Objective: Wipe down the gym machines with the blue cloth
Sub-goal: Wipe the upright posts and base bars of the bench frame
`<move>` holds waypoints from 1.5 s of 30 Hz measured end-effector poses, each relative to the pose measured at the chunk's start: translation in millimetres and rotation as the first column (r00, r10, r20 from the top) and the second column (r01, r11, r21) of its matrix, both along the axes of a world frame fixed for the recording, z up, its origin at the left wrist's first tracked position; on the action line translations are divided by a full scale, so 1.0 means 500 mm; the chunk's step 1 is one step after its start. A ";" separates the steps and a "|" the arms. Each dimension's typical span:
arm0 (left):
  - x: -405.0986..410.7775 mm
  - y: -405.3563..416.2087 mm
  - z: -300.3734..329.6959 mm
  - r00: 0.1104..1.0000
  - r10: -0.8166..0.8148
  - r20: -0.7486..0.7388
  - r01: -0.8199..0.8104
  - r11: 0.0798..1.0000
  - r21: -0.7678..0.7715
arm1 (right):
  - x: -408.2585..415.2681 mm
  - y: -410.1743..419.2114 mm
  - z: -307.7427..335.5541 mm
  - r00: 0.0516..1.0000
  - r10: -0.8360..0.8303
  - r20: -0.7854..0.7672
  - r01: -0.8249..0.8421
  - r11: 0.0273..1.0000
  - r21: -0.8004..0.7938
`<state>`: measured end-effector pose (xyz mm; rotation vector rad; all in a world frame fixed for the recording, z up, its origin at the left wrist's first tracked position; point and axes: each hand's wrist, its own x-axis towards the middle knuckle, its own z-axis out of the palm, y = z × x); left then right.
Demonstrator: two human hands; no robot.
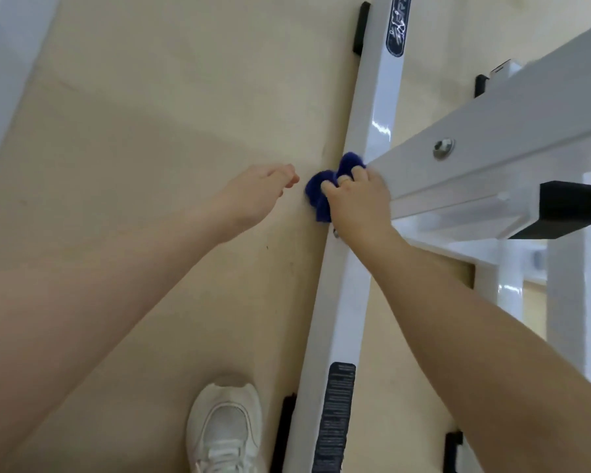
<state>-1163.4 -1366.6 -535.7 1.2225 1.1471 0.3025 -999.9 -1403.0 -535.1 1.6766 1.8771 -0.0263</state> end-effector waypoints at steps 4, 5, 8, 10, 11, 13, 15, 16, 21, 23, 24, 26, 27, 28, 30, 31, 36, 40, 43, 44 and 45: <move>-0.036 -0.014 -0.027 0.998 -0.021 -0.059 0.022 1.000 0.018 | -0.032 -0.120 -0.080 0.987 0.094 -0.127 -0.122 0.963 -0.239; -0.042 -0.018 -0.030 0.998 -0.020 -0.065 0.020 1.000 0.006 | -0.044 -0.159 -0.081 0.978 0.116 -0.172 -0.163 0.941 -0.296; -0.041 -0.032 -0.027 0.997 -0.027 -0.067 0.025 0.999 -0.031 | -0.046 -0.198 -0.064 0.955 0.184 -0.232 -0.266 0.875 -0.404; -0.029 -0.043 -0.023 0.997 -0.046 -0.061 0.044 0.999 -0.026 | -0.024 -0.145 -0.056 0.952 0.257 -0.169 -0.300 0.899 -0.319; -0.022 -0.050 -0.022 0.996 -0.063 -0.056 0.062 0.998 -0.022 | -0.011 -0.117 -0.059 0.962 0.257 -0.088 -0.269 0.947 -0.175; -0.011 -0.066 -0.021 0.994 -0.099 -0.040 0.098 0.995 -0.012 | -0.010 -0.105 -0.050 0.984 0.176 -0.027 -0.176 0.984 0.026; -0.002 -0.083 -0.025 0.993 -0.117 -0.022 0.117 0.993 -0.006 | -0.037 -0.174 -0.062 0.985 0.121 -0.127 -0.125 0.992 -0.024; -0.001 -0.092 -0.027 0.993 -0.115 -0.014 0.115 0.993 -0.013 | -0.059 -0.232 -0.069 0.976 0.110 -0.188 -0.136 0.982 -0.134; 0.004 -0.150 -0.030 0.989 -0.148 0.007 0.148 0.988 -0.050 | -0.107 -0.355 -0.040 0.957 0.045 -0.286 -0.145 0.930 -0.339; 0.003 -0.174 -0.032 0.986 -0.167 0.028 0.168 0.982 -0.086 | -0.089 -0.313 -0.035 0.976 0.048 -0.214 -0.086 0.981 -0.173; 0.002 -0.184 -0.033 0.984 -0.173 0.037 0.176 0.979 -0.105 | -0.081 -0.305 -0.034 0.978 0.001 -0.208 -0.034 0.987 -0.155; -0.005 -0.204 -0.031 0.985 -0.172 0.033 0.175 0.978 -0.113 | -0.090 -0.328 -0.038 0.969 -0.117 -0.216 0.078 0.980 -0.181; -0.008 -0.211 -0.031 0.986 -0.162 0.029 0.164 0.980 -0.112 | -0.107 -0.355 -0.037 0.968 -0.122 -0.217 0.074 0.973 -0.218; -0.009 -0.218 -0.030 0.989 -0.143 0.031 0.146 0.982 -0.119 | -0.127 -0.395 -0.033 0.972 -0.082 -0.219 0.020 0.961 -0.274; -0.003 -0.236 -0.027 0.992 -0.116 0.043 0.122 0.977 -0.176 | -0.150 -0.473 -0.016 0.964 -0.014 -0.267 -0.085 0.930 -0.358; 0.003 -0.247 -0.024 0.992 -0.114 0.049 0.121 0.971 -0.208 | -0.146 -0.499 -0.009 0.955 0.011 -0.296 -0.115 0.934 -0.337; 0.036 -0.336 -0.036 0.991 -0.116 0.072 0.130 0.960 -0.249 | -0.091 -0.465 -0.006 0.923 0.060 -0.379 -0.047 0.998 0.045; 0.025 -0.390 -0.041 0.985 -0.146 0.087 0.166 0.941 -0.296 | -0.110 -0.525 -0.020 0.937 0.025 -0.347 0.020 0.992 0.128; 0.014 -0.413 -0.055 0.963 -0.259 0.080 0.271 0.914 -0.301 | -0.128 -0.647 -0.009 0.865 0.150 -0.479 -0.152 0.988 0.035; 0.014 -0.420 -0.058 0.956 -0.283 0.073 0.291 0.900 -0.326 | -0.122 -0.664 -0.006 0.845 0.177 -0.504 -0.207 0.978 -0.002; 0.017 -0.425 -0.056 0.948 -0.310 0.066 0.314 0.889 -0.334 | -0.111 -0.667 -0.010 0.831 0.207 -0.517 -0.244 0.970 -0.004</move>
